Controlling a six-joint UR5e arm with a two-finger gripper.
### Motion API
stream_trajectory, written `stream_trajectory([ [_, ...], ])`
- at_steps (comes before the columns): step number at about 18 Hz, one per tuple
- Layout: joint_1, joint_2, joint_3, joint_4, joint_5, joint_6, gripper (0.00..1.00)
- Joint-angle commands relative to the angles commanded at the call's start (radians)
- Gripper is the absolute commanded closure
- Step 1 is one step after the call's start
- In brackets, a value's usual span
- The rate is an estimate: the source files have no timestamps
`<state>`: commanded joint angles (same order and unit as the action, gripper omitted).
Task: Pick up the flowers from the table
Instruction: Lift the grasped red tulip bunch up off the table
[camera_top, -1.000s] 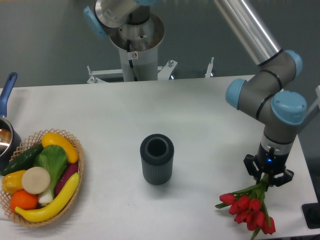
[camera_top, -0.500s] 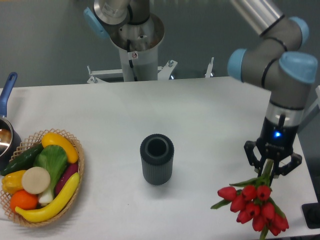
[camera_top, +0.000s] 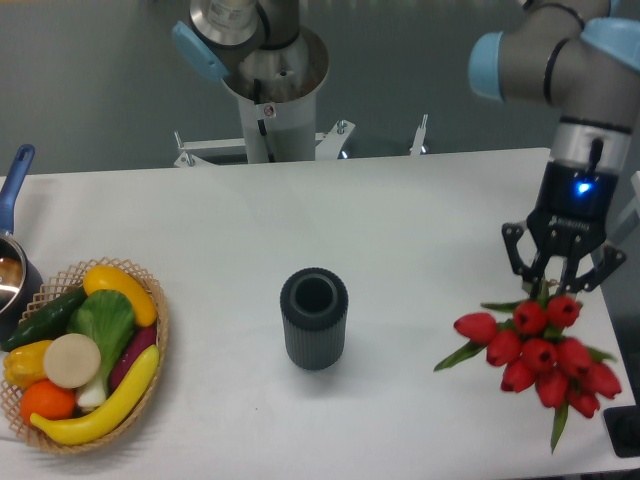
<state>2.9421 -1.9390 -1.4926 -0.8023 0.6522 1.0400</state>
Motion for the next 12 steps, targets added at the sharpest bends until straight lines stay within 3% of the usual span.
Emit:
stream_trajectory([
  [12,0.002,0.002,0.0,0.0,-0.017,0.0,0.67],
])
